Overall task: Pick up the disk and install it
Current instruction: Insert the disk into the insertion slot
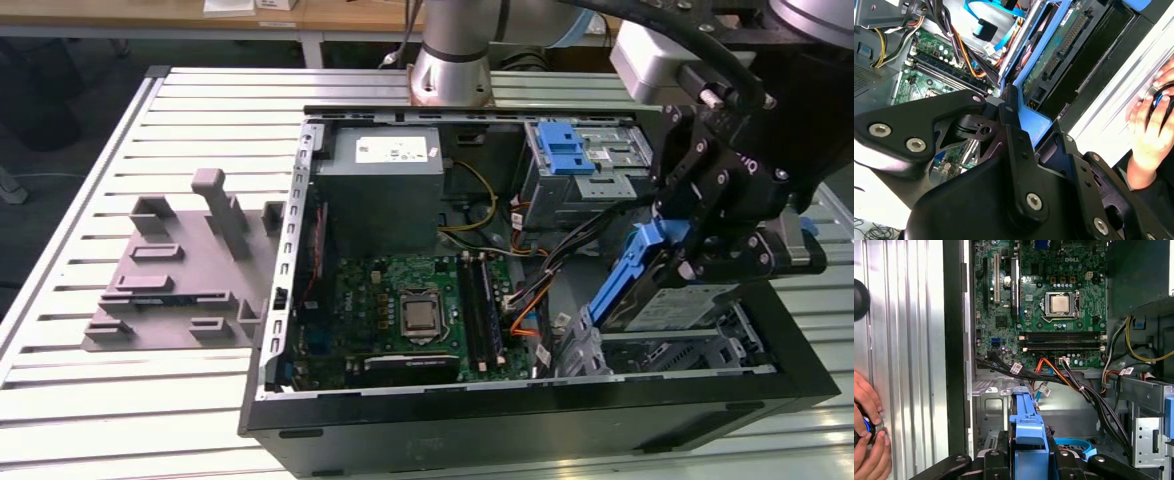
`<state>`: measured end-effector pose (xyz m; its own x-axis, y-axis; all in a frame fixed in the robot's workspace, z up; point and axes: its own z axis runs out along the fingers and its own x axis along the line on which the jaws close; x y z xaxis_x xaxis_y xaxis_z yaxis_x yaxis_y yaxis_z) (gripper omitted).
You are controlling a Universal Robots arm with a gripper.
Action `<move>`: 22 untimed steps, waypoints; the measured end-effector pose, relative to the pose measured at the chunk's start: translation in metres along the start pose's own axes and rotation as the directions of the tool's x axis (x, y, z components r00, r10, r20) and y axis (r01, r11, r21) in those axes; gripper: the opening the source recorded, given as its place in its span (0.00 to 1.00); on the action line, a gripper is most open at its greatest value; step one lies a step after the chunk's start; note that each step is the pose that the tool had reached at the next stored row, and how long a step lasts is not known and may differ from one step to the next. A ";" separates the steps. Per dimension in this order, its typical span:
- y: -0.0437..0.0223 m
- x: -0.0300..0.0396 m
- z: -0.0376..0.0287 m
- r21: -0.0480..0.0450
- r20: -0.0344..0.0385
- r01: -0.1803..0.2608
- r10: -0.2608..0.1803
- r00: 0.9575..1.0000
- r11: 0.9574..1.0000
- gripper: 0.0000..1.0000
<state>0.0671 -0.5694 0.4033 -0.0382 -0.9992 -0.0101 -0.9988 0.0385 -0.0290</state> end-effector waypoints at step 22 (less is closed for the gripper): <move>0.0005 0.0002 0.0177 0.000 0.000 0.000 0.000 1.000 1.000 0.36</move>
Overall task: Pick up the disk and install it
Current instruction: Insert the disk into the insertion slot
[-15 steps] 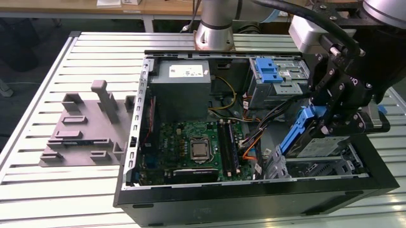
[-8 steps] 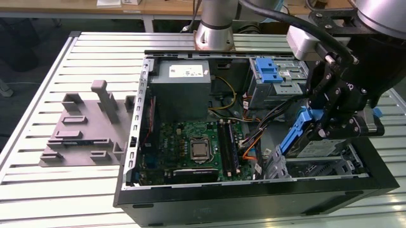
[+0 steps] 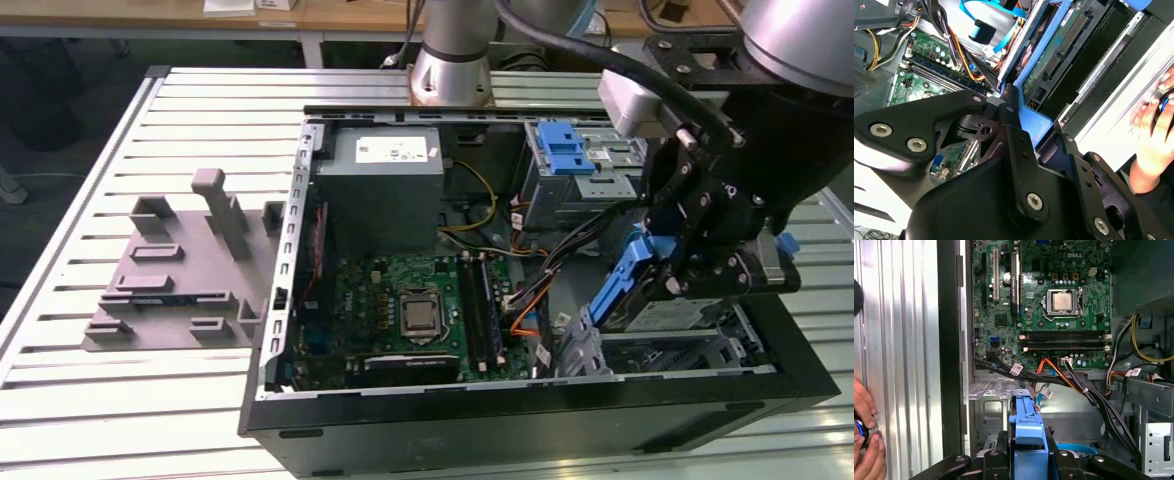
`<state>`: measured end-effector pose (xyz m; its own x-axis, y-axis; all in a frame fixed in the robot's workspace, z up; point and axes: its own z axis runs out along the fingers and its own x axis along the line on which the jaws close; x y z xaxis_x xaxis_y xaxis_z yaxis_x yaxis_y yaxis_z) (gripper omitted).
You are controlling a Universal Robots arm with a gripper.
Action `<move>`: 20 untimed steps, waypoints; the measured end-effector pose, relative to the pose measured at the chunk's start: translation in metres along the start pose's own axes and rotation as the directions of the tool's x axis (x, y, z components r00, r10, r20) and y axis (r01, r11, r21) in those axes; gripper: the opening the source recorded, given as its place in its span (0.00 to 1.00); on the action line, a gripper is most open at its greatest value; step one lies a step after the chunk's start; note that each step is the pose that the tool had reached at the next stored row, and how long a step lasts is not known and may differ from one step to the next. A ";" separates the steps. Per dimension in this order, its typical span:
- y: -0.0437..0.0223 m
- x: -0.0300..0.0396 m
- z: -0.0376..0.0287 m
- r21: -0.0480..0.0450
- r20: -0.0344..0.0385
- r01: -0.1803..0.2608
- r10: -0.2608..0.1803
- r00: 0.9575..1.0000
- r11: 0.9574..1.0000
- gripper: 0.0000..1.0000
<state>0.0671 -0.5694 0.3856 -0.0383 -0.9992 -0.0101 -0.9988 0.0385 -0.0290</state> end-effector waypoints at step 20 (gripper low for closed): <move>0.0004 0.0002 0.0149 0.000 0.000 0.000 0.000 1.000 1.000 0.36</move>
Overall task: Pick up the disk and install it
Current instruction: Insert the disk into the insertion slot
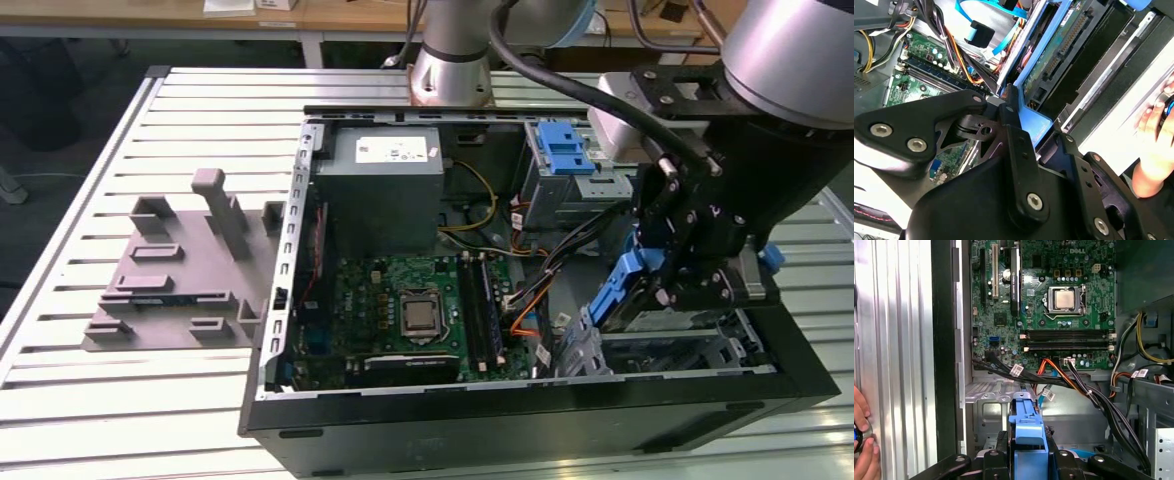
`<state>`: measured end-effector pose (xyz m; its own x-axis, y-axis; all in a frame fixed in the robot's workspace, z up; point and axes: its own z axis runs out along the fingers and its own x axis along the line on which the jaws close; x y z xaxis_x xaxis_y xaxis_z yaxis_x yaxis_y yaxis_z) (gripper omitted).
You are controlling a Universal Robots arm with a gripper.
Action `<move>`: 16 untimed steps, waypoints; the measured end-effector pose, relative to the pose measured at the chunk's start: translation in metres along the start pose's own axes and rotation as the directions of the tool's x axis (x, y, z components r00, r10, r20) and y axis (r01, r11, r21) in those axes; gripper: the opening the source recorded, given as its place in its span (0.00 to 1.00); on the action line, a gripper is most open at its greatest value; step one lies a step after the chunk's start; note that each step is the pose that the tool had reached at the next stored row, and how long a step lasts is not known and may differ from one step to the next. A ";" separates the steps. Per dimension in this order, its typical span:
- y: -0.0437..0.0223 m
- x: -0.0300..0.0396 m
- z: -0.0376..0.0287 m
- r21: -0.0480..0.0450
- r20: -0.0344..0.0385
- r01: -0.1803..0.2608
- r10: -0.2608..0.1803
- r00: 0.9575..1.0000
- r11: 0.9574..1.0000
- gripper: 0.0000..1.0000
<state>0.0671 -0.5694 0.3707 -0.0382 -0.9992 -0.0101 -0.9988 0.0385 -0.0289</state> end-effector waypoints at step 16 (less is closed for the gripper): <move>0.0003 0.0001 0.0105 0.000 0.000 0.000 0.000 1.000 1.000 0.36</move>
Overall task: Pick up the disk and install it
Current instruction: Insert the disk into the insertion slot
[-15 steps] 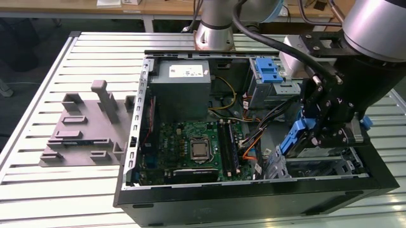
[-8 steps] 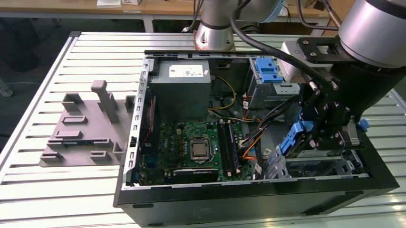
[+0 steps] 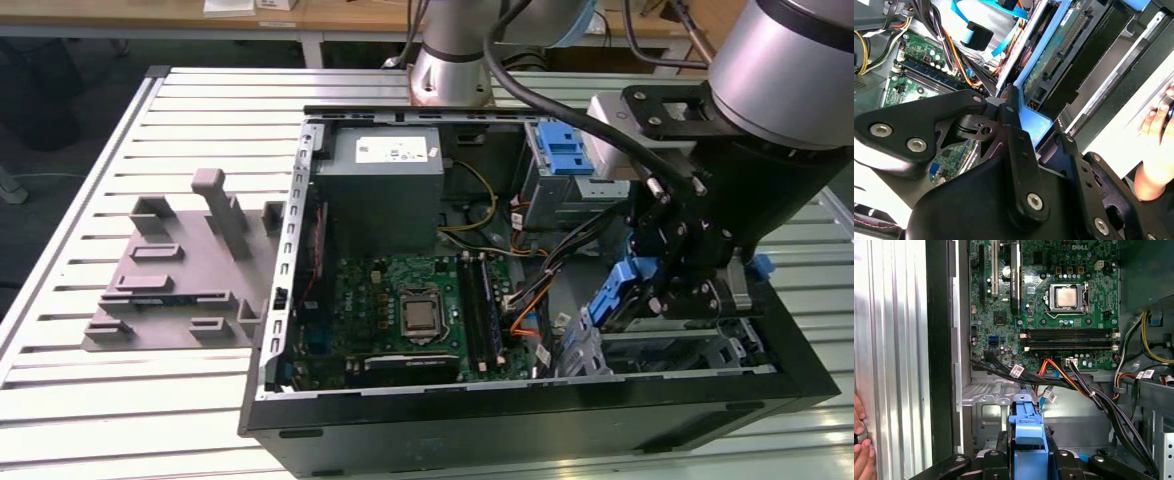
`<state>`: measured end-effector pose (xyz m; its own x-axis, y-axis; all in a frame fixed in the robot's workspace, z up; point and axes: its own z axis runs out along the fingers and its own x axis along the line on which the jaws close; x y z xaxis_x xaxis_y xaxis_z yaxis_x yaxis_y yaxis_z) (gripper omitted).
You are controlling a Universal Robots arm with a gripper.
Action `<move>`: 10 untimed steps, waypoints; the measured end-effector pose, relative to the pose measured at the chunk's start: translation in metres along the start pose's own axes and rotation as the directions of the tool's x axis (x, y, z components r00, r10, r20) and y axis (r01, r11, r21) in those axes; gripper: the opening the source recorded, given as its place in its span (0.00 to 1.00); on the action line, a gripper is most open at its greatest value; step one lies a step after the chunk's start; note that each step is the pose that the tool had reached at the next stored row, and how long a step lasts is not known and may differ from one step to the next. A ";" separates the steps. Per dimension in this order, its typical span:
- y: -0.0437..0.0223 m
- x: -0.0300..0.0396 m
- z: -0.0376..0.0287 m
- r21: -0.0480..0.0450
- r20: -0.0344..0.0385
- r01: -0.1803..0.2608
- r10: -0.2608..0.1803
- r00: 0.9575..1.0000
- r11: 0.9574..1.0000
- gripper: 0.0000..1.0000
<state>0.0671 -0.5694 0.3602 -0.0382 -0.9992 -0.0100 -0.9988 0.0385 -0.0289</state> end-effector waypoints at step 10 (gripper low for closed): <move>0.0000 0.0000 0.0004 0.000 0.000 0.000 0.000 1.000 1.000 0.44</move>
<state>0.0671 -0.5694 0.3597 -0.0382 -0.9992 -0.0102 -0.9988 0.0385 -0.0289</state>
